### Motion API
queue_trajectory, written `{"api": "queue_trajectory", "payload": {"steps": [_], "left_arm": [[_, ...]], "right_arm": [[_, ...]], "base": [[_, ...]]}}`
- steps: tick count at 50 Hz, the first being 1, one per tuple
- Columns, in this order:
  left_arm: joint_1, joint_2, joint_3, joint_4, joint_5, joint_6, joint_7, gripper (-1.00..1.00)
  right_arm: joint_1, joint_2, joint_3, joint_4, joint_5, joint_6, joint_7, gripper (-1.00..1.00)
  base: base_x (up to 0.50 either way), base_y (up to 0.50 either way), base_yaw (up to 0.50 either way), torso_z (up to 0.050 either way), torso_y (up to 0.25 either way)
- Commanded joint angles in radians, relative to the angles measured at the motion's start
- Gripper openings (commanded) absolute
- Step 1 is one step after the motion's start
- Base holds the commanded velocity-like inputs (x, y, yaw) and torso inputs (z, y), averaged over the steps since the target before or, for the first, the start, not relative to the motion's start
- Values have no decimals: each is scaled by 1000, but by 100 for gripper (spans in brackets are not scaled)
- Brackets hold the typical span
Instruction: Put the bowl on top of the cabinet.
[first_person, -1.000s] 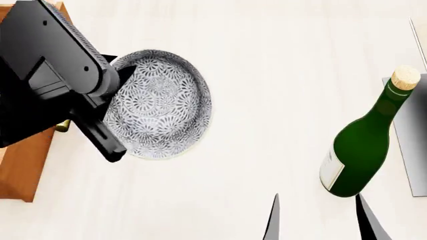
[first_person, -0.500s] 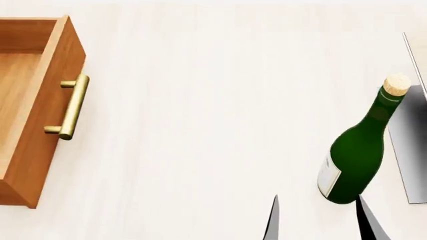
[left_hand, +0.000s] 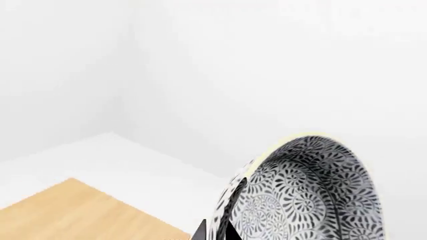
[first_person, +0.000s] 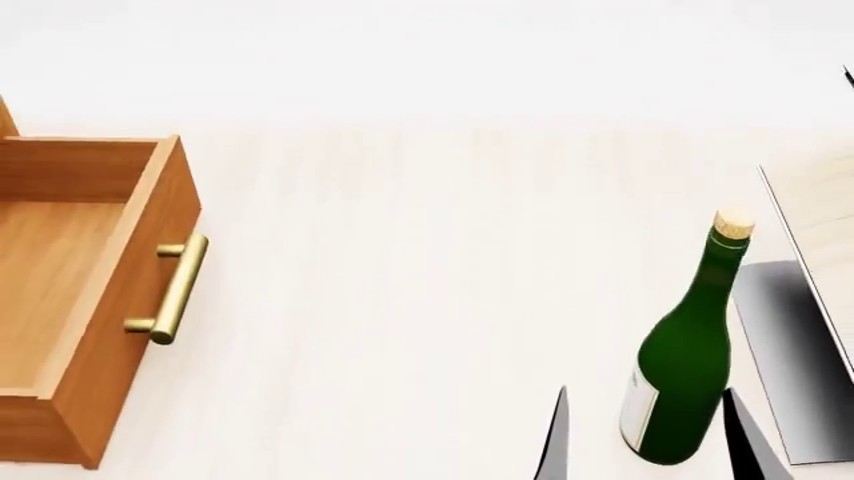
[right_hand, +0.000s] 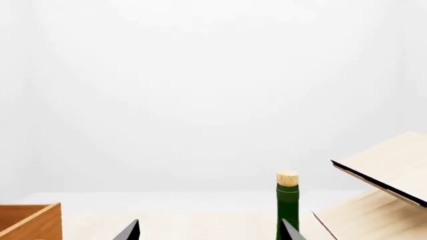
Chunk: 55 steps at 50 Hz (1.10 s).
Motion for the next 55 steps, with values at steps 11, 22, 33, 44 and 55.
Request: {"api": "queue_trajectory", "payload": {"steps": [11,22,33,44,55], "left_arm": [[50,-110,-126,-134,75,134,-53,-100],[104,-161,-342,-99,38,55,-188,-100],[89,-193,-428,-174,42,28,-262,-100],[-6,-183,-507,-421,28,47,-310,-100],[-47,-172,-446,-536,46,100,-239,-100]], "right_arm": [[8,-20,23,16,-23,11,-12,100],[10,-20,12,22,-33,14,-7,100],[14,-19,4,23,-40,20,0,100],[17,-15,1,30,-37,17,1,100],[20,-13,3,36,-31,17,5,100]], "base": [[0,0,0,-9,136],[0,0,0,0,0],[0,0,0,0,0],[0,0,0,0,0],[0,0,0,0,0]]}}
